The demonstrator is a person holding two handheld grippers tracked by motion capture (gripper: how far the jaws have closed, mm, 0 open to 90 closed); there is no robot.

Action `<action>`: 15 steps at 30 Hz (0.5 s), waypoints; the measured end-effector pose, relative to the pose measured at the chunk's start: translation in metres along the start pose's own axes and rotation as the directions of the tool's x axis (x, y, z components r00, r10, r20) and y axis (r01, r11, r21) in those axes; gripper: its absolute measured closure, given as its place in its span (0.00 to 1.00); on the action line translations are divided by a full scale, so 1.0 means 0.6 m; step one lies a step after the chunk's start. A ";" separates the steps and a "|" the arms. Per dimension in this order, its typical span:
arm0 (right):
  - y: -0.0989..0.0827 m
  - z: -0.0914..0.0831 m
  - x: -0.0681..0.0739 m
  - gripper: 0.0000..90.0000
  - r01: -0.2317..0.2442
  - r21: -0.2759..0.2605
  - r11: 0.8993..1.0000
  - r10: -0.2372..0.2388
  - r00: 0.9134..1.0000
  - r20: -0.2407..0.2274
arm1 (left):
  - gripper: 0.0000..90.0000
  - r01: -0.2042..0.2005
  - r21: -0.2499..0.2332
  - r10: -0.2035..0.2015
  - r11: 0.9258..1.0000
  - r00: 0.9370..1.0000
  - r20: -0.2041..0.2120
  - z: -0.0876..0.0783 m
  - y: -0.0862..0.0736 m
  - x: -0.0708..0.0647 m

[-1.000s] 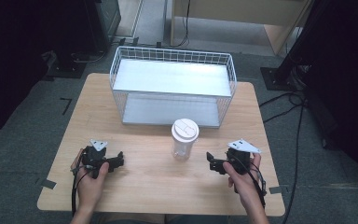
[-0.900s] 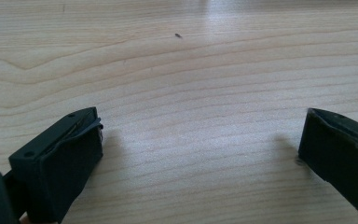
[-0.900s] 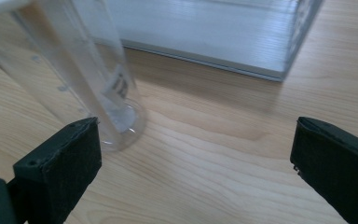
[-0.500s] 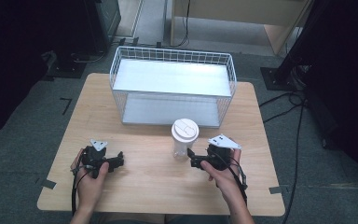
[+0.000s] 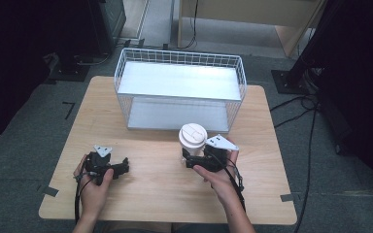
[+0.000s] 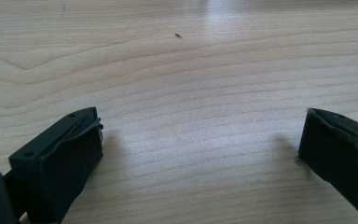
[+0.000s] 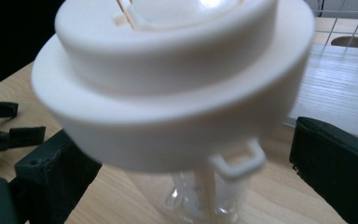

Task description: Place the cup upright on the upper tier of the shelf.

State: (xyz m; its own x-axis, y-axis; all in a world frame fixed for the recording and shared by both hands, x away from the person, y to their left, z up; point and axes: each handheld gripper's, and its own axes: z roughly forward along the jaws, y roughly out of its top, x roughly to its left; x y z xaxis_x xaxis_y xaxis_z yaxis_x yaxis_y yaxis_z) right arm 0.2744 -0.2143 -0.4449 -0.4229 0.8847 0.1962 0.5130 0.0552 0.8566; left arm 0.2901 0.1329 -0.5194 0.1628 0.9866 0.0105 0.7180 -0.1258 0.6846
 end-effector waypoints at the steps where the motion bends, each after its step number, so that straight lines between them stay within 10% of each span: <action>1: 0.001 0.003 0.001 0.03 -0.004 -0.005 1.000 0.004 1.000 0.001 | 0.00 0.000 0.000 0.000 1.000 1.000 0.000 0.000 0.000 0.000; 15: 0.003 0.031 0.012 0.05 -0.004 -0.088 0.996 0.003 1.000 -0.014 | 0.00 0.003 -0.002 -0.003 1.000 1.000 0.002 0.001 0.001 -0.002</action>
State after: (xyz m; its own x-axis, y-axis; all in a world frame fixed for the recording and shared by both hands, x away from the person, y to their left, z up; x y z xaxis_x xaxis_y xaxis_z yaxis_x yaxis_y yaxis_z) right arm 0.2863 -0.1991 -0.4510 -0.4321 0.8781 0.2053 0.4473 0.0110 0.8943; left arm 0.2905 0.1315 -0.5196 0.1621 0.9867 0.0069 0.7171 -0.1226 0.6861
